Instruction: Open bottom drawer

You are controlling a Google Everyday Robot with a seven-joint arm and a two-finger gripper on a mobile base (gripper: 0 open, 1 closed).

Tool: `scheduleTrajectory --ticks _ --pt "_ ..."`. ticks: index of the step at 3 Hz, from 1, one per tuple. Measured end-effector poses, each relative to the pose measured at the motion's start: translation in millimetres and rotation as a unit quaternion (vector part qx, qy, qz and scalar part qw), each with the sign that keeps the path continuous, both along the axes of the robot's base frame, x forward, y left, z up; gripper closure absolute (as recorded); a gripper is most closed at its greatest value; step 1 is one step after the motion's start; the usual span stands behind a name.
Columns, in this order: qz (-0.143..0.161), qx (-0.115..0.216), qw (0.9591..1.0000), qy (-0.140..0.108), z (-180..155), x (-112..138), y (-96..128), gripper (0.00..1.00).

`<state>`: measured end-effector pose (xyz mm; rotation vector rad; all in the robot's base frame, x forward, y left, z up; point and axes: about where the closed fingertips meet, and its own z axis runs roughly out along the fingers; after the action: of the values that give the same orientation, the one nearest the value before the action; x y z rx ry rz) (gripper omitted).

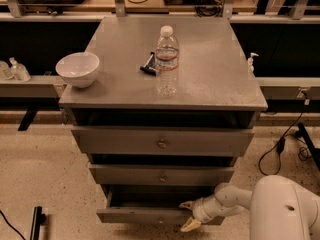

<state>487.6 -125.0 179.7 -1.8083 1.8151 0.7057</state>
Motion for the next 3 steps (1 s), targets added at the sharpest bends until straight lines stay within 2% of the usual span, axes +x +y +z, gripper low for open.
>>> scheduleTrajectory --ticks 1,2,3 --pt "0.003 0.004 0.9999 0.01 -1.3 -8.7 -4.2 0.41" --pt "0.03 0.001 0.9994 0.015 9.5 -24.2 -4.0 0.43" --pt "0.063 -0.004 0.9976 0.026 17.7 -42.1 -0.7 0.54"
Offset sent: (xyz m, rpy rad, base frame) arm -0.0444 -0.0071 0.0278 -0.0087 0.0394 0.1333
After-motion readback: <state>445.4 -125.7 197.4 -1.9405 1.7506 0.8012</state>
